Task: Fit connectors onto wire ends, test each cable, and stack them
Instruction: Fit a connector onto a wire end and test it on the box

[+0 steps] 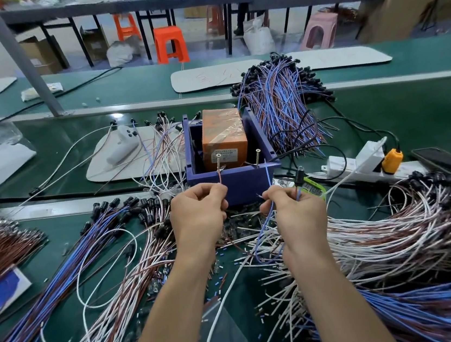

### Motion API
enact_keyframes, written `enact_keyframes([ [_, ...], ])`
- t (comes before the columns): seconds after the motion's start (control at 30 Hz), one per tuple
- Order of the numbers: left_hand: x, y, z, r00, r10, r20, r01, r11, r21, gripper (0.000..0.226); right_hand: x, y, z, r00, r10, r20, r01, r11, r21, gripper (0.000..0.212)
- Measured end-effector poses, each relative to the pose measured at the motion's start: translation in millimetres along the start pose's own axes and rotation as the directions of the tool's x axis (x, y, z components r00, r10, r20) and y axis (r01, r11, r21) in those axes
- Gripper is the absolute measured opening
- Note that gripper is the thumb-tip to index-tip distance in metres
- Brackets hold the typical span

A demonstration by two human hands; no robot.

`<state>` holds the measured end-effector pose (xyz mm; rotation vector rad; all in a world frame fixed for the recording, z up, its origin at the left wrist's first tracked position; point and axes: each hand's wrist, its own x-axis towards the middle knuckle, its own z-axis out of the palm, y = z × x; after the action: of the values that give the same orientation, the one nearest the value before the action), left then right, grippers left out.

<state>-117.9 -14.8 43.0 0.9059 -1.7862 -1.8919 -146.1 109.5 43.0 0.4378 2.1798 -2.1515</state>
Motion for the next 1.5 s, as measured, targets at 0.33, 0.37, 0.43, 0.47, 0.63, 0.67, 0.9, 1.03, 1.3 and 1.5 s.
enact_keyframes([
  [0.33,0.4,-0.1,-2.8,1.0,0.02,0.025,-0.02,1.0,0.009,0.022,5.1,10.2,4.2,0.992,-0.119,0.051,0.122,0.991,-0.053,0.038],
  [0.37,0.6,-0.2,-3.4,1.0,0.017,0.026,-0.017,1.0,0.009,0.021,5.3,11.2,3.7,0.991,-0.121,0.049,0.123,0.992,-0.037,0.037],
  [0.43,1.1,-0.6,-4.0,1.0,0.012,0.026,-0.012,1.0,0.002,0.019,5.5,12.5,2.4,0.993,-0.115,0.041,0.115,0.993,-0.006,0.034],
  [0.47,1.3,-0.5,-4.2,1.0,0.009,0.025,-0.009,1.0,-0.003,0.019,5.5,12.7,1.8,0.993,-0.11,0.033,0.11,0.994,0.005,0.034],
  [0.63,2.6,0.6,-4.7,0.999,0.013,0.044,-0.013,1.0,-0.007,0.023,6.9,10.5,0.7,0.993,-0.119,0.002,0.119,0.992,0.029,0.036],
  [0.67,2.5,1.0,-4.8,0.998,0.018,0.052,-0.018,1.0,-0.005,0.024,7.2,9.6,1.2,0.993,-0.12,0.008,0.119,0.992,0.033,0.036],
  [0.9,0.5,2.1,-5.1,0.998,0.046,0.053,-0.047,0.999,0.027,0.027,6.9,11.2,1.7,0.992,-0.126,-0.002,0.126,0.99,0.057,0.031],
  [1.03,-0.3,1.2,-5.2,0.998,0.045,0.052,-0.047,0.998,0.039,0.025,6.2,13.9,-0.9,0.991,-0.136,-0.002,0.136,0.989,0.063,0.025],
  [1.3,0.0,1.7,-4.0,0.998,0.043,0.043,-0.045,0.998,0.041,0.027,9.3,16.3,-1.3,0.991,-0.132,-0.004,0.133,0.991,0.036,0.022],
  [1.5,0.2,2.6,-3.7,0.997,0.053,0.052,-0.056,0.997,0.045,0.027,11.8,13.5,2.7,0.991,-0.132,0.009,0.132,0.991,-0.024,0.026],
])
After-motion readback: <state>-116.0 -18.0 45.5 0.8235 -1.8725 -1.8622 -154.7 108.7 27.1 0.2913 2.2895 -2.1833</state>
